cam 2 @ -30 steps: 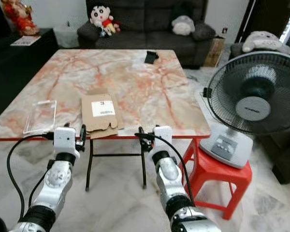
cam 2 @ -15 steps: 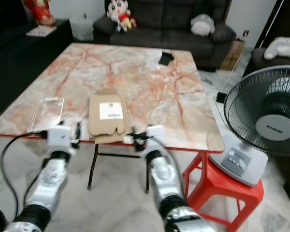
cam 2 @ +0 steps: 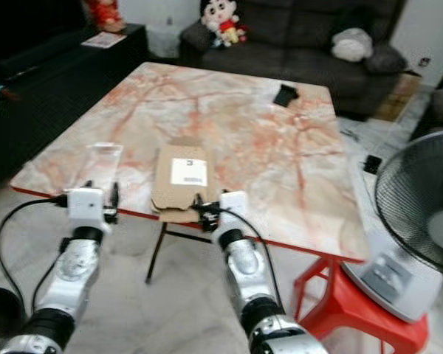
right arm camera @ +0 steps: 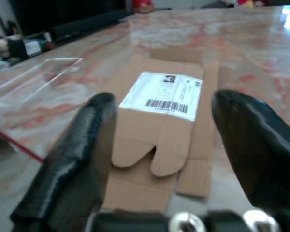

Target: Picking trash to rubbish bin

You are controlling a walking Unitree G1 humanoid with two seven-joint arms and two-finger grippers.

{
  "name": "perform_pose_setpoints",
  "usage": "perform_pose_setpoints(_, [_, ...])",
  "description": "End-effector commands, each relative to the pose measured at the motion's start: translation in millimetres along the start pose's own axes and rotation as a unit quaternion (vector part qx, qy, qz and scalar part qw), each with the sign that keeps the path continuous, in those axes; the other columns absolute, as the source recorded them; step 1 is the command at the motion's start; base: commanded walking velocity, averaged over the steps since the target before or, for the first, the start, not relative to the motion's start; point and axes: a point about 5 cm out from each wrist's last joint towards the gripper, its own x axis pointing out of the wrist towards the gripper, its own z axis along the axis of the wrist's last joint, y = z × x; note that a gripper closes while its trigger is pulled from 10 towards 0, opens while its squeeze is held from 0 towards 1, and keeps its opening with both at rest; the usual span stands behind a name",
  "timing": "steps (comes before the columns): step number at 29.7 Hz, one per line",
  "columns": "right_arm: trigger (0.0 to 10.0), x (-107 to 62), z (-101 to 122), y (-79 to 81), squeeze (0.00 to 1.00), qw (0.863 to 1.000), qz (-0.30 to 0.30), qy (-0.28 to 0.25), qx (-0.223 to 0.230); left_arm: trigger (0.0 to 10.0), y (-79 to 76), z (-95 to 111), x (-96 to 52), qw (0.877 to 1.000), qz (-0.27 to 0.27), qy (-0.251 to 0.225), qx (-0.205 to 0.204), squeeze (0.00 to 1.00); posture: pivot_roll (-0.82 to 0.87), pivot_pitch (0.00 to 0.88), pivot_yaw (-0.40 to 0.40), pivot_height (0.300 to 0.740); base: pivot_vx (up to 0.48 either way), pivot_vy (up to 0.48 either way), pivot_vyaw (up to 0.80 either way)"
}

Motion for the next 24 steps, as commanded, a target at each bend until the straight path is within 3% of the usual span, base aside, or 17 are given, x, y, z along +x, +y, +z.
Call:
perform_pose_setpoints(1, [10.0,-1.0,2.4,-10.3,0.00,1.000,-0.018,-0.006,0.002,10.0,-11.1,2.6,0.4,1.000,-0.014,-0.003,-0.008,0.00,0.00,0.000,-0.051,0.740,0.277,0.000,0.00])
perform_pose_setpoints(20, [10.0,-0.3,1.7,-11.6,0.00,1.000,-0.026,0.000,0.017,10.0,-12.6,2.4,0.6,1.000,-0.022,0.000,-0.011,0.00,0.00,0.000,-0.051,0.740,0.282,0.000,0.00])
perform_pose_setpoints(24, [10.0,0.3,2.5,-12.1,0.00,0.999,-0.028,-0.001,0.024,10.0,-12.6,2.4,0.7,1.000,-0.024,0.000,-0.012,0.00,0.00,0.000,-0.051,0.740,0.306,0.000,-0.80])
